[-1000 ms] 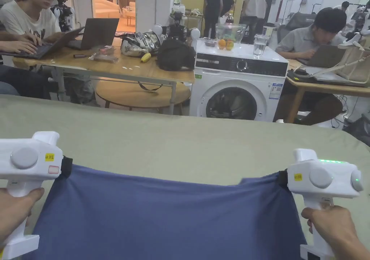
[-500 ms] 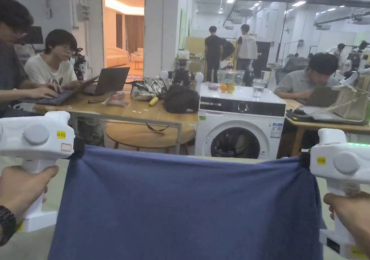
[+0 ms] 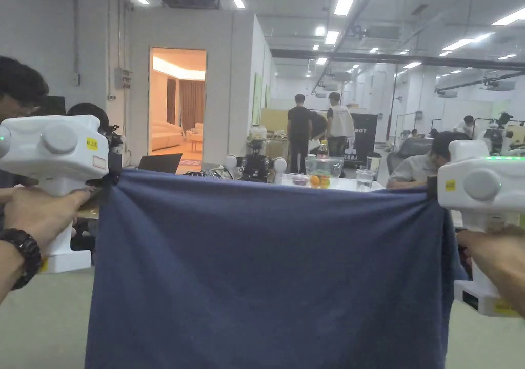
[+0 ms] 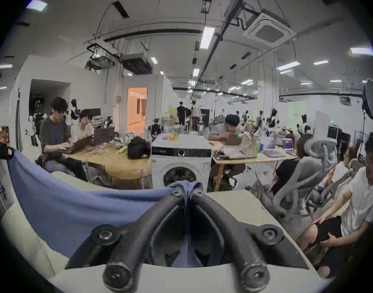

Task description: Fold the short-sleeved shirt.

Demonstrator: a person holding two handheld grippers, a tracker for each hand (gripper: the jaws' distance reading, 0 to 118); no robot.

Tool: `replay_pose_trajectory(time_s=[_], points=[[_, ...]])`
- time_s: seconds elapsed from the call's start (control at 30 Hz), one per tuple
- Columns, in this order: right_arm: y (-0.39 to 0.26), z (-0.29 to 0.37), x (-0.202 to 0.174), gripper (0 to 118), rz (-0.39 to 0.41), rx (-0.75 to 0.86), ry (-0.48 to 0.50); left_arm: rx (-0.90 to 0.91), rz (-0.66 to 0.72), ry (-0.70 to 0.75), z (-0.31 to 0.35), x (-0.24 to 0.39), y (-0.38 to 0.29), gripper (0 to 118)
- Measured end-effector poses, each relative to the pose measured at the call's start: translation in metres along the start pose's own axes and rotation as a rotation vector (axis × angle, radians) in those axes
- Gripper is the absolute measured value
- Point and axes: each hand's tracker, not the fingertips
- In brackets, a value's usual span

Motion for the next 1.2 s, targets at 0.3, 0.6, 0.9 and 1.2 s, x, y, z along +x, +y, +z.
replay_pose_trajectory(time_s=[0.3,0.6,0.9,1.2], points=[[0.082,0.008,-0.003,0,-0.005,0.124,-0.023,0.133,-0.061,0.003,0.008,0.015,0.071,0],[0.067,0.027,0.0,0,0.033,0.157,-0.037,0.134,-0.101,0.012,0.021,0.021,0.041,0],[-0.067,0.057,0.018,0,0.01,0.003,-0.025,-0.029,-0.096,-0.039,0.029,0.005,-0.095,0],[-0.14,0.149,0.035,0,0.043,-0.061,-0.024,-0.082,-0.056,-0.074,0.124,-0.008,-0.186,0]])
